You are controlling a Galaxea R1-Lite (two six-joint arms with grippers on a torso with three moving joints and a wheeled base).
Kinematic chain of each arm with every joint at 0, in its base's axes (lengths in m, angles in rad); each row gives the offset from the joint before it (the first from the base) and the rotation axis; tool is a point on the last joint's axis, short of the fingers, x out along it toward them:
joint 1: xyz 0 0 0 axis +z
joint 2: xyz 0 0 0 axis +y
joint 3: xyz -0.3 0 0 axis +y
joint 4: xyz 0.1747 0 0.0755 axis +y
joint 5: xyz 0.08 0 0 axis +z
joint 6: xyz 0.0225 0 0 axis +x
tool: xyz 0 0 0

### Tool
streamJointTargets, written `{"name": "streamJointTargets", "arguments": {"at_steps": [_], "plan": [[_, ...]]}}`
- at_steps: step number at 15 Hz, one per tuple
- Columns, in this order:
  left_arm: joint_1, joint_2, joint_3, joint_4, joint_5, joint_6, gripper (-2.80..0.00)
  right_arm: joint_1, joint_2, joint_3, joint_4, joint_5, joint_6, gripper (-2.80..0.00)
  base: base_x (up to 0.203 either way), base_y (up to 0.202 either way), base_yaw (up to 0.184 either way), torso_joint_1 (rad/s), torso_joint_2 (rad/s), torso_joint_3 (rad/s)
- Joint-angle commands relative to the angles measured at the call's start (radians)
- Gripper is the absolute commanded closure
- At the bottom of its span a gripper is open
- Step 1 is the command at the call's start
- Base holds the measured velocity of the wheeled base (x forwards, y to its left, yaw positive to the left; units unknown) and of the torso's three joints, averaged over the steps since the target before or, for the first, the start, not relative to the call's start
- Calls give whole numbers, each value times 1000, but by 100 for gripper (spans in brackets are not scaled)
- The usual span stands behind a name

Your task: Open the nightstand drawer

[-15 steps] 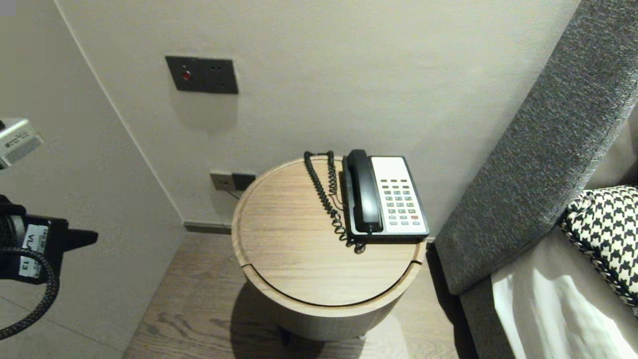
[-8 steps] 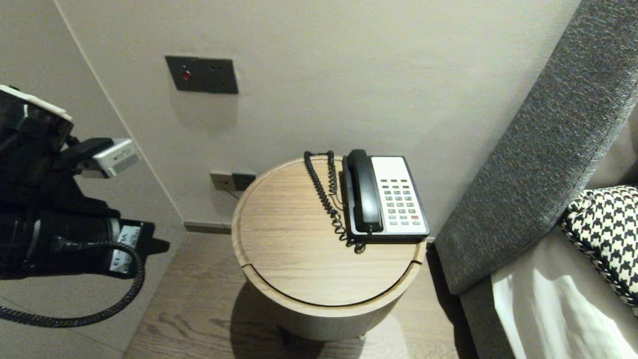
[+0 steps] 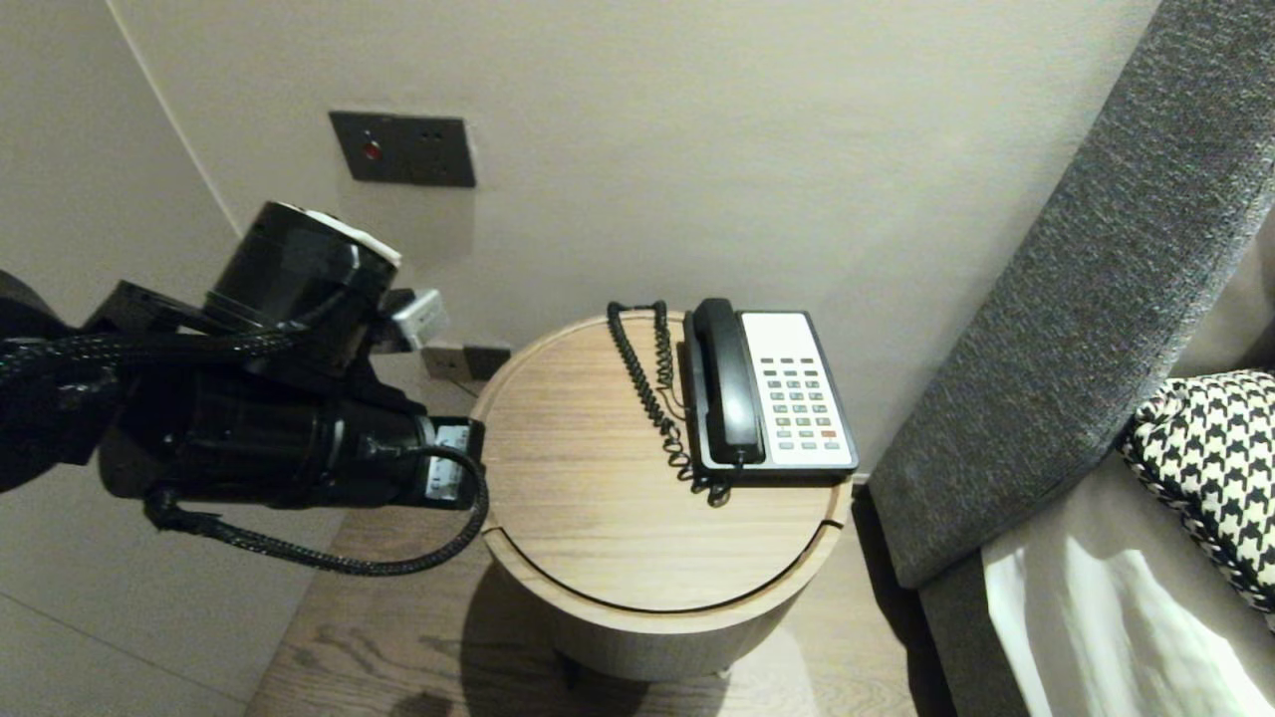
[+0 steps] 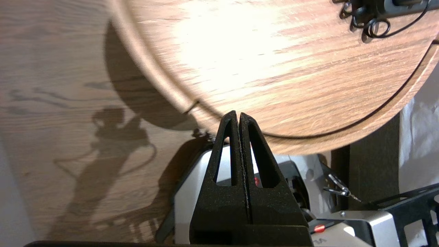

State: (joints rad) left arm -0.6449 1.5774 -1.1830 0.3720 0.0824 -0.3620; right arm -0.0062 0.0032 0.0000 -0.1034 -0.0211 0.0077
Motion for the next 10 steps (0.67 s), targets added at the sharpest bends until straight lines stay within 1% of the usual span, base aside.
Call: {"name": "streamJointTargets", "arguments": {"at_steps": [1, 4, 10], "plan": [[-25, 85, -1, -38, 2, -13, 0, 0, 1, 40, -1, 0, 0, 0, 0, 0, 0, 0, 0, 0], [-38, 121, 1, -85, 9, -16, 0, 0, 1, 40, -1, 0, 0, 0, 0, 0, 0, 0, 0, 0], [-38, 148, 55, -95, 4, -30, 0, 0, 1, 40, -1, 0, 0, 0, 0, 0, 0, 0, 0, 0]]}}
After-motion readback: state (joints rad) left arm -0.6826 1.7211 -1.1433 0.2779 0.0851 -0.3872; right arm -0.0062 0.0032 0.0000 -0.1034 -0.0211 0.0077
